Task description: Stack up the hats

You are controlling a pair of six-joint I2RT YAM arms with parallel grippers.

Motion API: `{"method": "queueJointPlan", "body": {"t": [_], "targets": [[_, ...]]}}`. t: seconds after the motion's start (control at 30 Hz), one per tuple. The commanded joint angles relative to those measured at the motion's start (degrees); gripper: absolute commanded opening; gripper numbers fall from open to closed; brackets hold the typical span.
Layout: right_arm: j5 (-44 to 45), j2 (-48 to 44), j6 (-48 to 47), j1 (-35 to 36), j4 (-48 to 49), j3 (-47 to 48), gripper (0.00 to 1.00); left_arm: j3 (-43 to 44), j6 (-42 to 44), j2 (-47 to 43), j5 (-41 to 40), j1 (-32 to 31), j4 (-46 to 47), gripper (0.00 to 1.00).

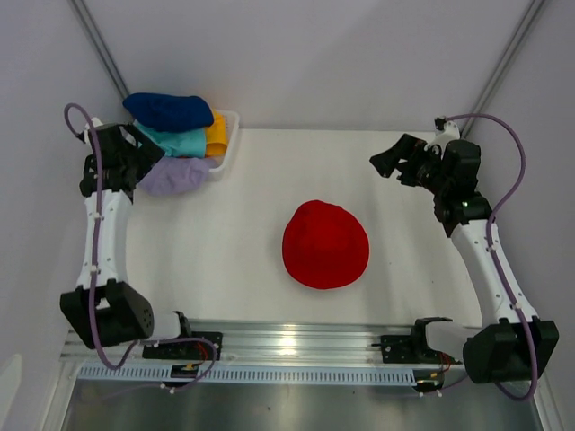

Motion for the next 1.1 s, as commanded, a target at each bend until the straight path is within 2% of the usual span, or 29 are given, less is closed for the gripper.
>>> {"method": "queueJointPlan", "body": {"t": [0.0, 0.1, 0.23, 0.3, 0.47, 0.6, 0.73, 0.83, 0.93, 0.97, 1.03, 1.07], "targets": [[-2.25, 3.28, -0.83, -0.21, 4.23, 3.42, 1.0, 3.13, 3.84, 4.82, 3.4, 2.95, 1.52, 0.97], [-3.05, 6.44, -0.92, -0.21, 4.31, 4.65, 0.99, 4.81, 2.98, 9.38, 3.14, 2.69, 2.14, 0.96], [-2.96, 8.81, -0.04, -0.21, 6.42, 3.87, 1.0, 2.71, 0.6, 14.12, 0.95, 2.78, 3.11, 0.96], [-3.57, 10.13, -0.04, -0.21, 6.86, 4.13, 1.0, 1.48, -0.01, 16.24, 2.35, 2.78, 4.42, 0.96], [-3.75, 12.67, -0.39, -0.21, 8.09, 5.18, 0.99, -7.73, -2.47, 16.94, 8.5, 2.6, 15.4, 0.96], [-4.63, 13.73, -0.3, -0.21, 8.27, 6.59, 0.99, -7.32, -3.62, 21.15, 9.56, 1.81, 17.52, 0.94], [-3.93, 13.74, -0.47, -0.21, 8.27, 6.77, 1.0, -6.17, -3.36, 24.5, 6.14, -0.3, 16.73, 0.89], [-3.58, 13.56, -0.65, -0.21, 7.83, 6.59, 1.0, -6.69, -3.62, 25.82, 5.96, -0.83, 18.39, 0.74], [-3.31, 13.3, -1.09, -0.21, 7.22, 6.68, 0.99, -7.13, -3.88, 26.09, 5.96, -0.83, 19.37, 0.38], [-3.22, 13.21, -1.09, -0.21, 7.13, 6.59, 0.99, -6.96, -3.97, 25.83, 5.96, -0.83, 19.63, 0.17], [-3.31, 12.95, -0.65, -0.21, 7.13, 6.5, 0.99, -7.48, -3.54, 24.95, 5.96, -0.83, 19.9, 0.02], [-3.57, 12.77, -0.39, -0.21, 7.3, 6.33, 1.0, -7.57, -2.75, 23.47, 5.96, -0.83, 20.07, 0.01]]}}
